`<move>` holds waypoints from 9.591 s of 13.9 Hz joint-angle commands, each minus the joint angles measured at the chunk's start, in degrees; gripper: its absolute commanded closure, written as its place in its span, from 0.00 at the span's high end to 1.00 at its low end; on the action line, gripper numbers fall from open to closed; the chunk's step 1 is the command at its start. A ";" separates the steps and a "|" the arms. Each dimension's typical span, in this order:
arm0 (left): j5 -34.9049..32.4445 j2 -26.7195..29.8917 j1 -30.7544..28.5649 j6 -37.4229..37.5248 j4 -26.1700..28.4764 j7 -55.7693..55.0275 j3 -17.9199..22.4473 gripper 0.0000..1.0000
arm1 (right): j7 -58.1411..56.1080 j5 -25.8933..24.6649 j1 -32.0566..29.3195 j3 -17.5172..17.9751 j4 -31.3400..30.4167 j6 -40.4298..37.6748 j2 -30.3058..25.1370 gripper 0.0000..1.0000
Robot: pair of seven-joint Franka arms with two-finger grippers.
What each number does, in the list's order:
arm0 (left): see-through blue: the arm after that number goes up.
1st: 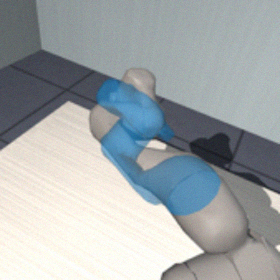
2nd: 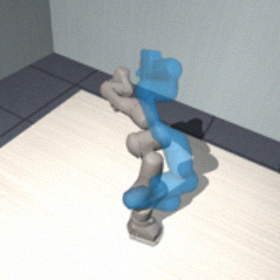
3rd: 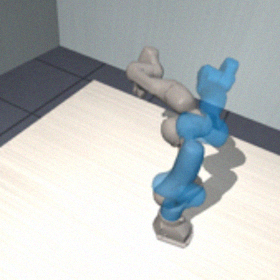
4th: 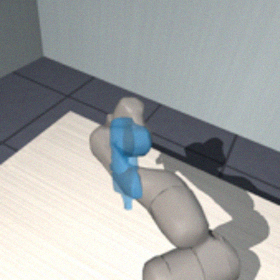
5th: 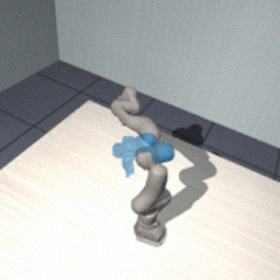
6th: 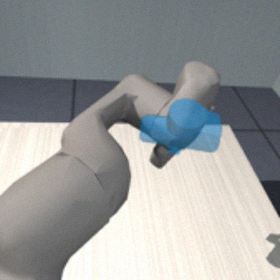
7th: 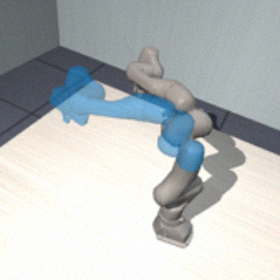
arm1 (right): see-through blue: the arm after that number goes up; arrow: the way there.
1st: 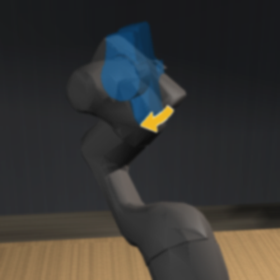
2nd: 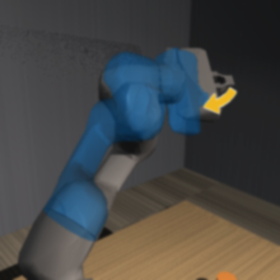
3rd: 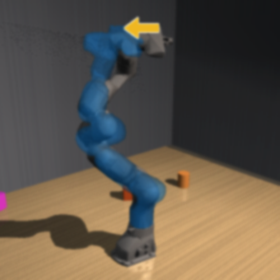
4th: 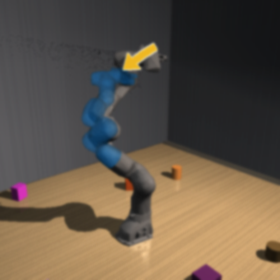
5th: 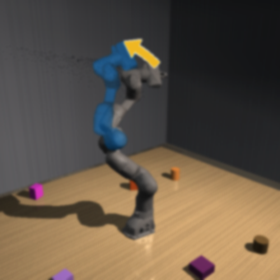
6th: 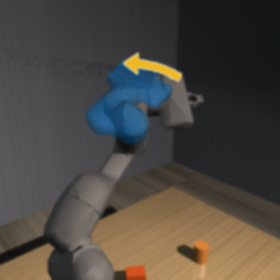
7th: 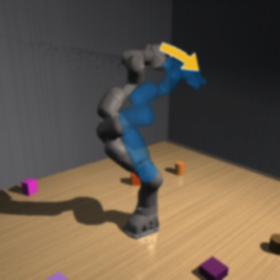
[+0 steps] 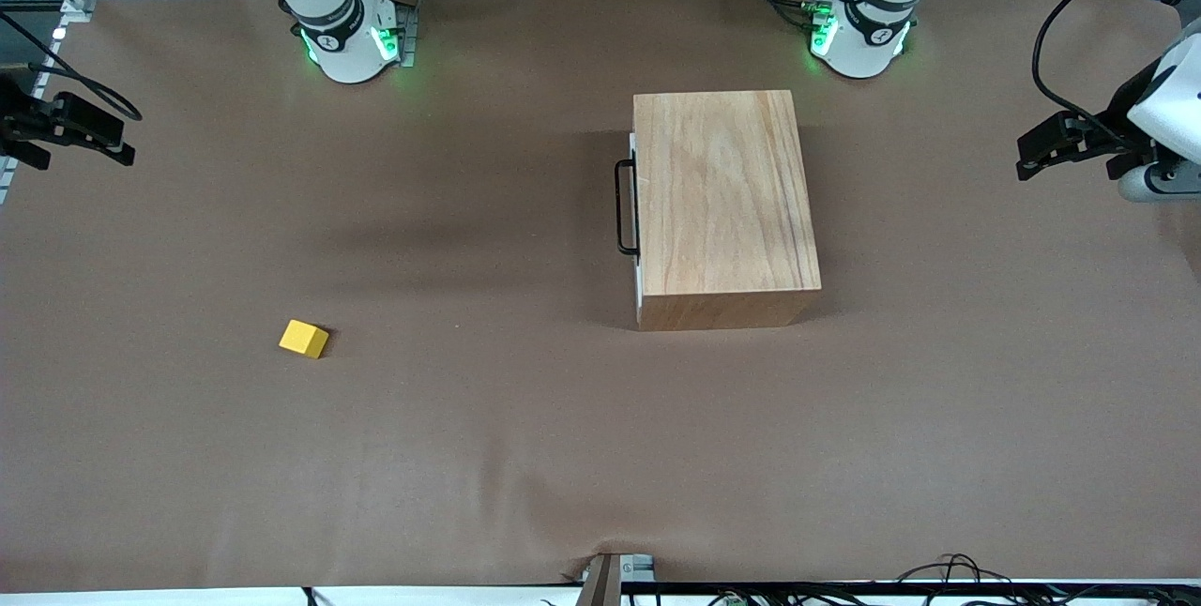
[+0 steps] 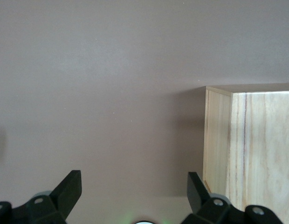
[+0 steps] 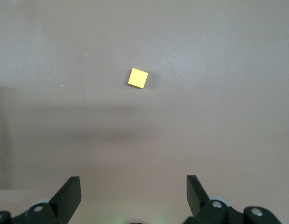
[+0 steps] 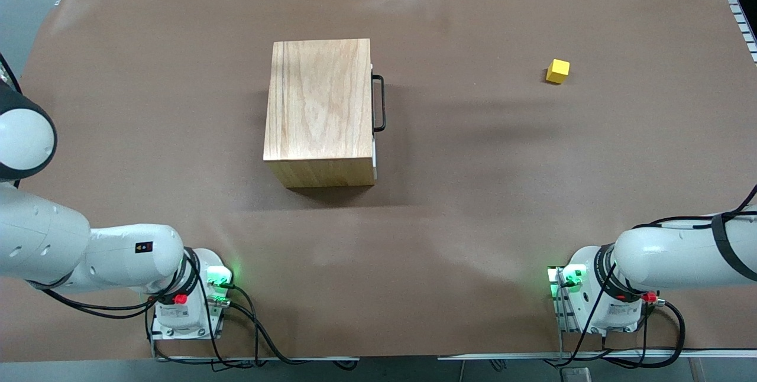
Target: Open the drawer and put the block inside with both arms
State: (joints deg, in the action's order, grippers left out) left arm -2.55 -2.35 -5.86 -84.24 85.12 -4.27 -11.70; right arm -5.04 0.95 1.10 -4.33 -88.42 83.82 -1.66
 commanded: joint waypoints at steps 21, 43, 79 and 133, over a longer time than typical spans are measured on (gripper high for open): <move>-1.39 -27.26 44.15 -14.46 -14.01 -54.70 2.45 1.00 | -0.76 -0.95 -1.19 0.64 -0.09 -0.58 -0.71 1.00; -4.04 -45.20 71.52 -10.42 -21.32 -56.72 22.16 1.00 | -1.37 0.02 -0.75 0.99 0.09 1.09 1.39 1.00; 2.99 -47.40 69.85 -17.53 -21.84 -55.75 22.34 1.00 | 30.44 0.19 2.85 1.16 -15.47 48.81 37.08 1.00; 10.82 -46.71 70.55 -41.36 -22.11 -67.09 19.79 1.00 | 2.29 11.71 6.36 10.92 -16.70 26.93 14.23 0.00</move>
State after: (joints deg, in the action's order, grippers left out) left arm 5.92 -49.09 64.12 -121.84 64.59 -69.27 8.84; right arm -7.88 11.80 5.53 6.70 -101.56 109.87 16.57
